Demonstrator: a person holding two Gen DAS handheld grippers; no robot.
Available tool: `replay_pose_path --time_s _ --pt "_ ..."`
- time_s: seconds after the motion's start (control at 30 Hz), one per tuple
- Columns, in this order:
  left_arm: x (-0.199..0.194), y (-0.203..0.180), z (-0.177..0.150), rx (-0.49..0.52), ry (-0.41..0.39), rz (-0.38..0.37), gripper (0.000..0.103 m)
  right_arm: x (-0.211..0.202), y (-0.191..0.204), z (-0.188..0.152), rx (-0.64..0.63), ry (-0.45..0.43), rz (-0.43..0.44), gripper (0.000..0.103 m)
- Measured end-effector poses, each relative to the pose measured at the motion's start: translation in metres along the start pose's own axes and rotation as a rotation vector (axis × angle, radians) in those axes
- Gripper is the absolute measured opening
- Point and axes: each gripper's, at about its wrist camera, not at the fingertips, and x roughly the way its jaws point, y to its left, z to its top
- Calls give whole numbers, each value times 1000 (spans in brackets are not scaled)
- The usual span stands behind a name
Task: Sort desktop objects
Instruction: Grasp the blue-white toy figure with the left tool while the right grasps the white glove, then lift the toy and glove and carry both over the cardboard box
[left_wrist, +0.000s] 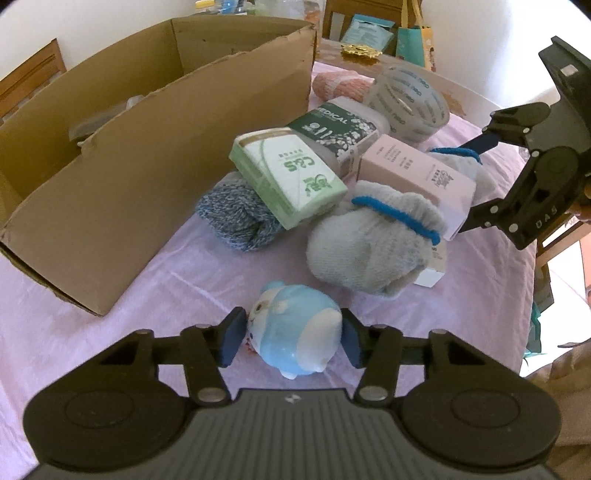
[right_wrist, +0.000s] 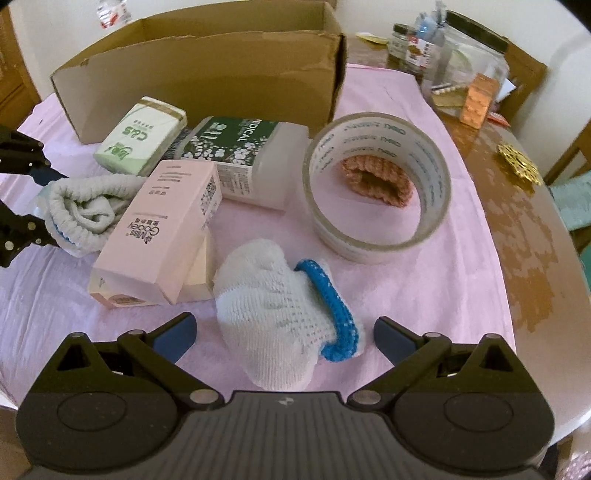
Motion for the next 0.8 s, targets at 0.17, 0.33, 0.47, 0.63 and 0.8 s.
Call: replay_pose_path --time_s 0.17,0.33,0.47,0.63,0.8 --pt "-1 0 0 -15 7 8 49 -2 2 5 -45 -1 22 86" --pt "-4 -1 1 -31 13 12 48 -3 -5 12 -48 14 30 73" --pt "-12 -4 4 -39 -3 18 48 -7 -6 13 -66 20 34 71" --pt "-30 -8 12 -71 -44 24 48 -22 -7 16 -86 18 45 71" --pt "-59 -8 13 -93 -93 34 48 -49 -12 25 -121 -22 57 71"
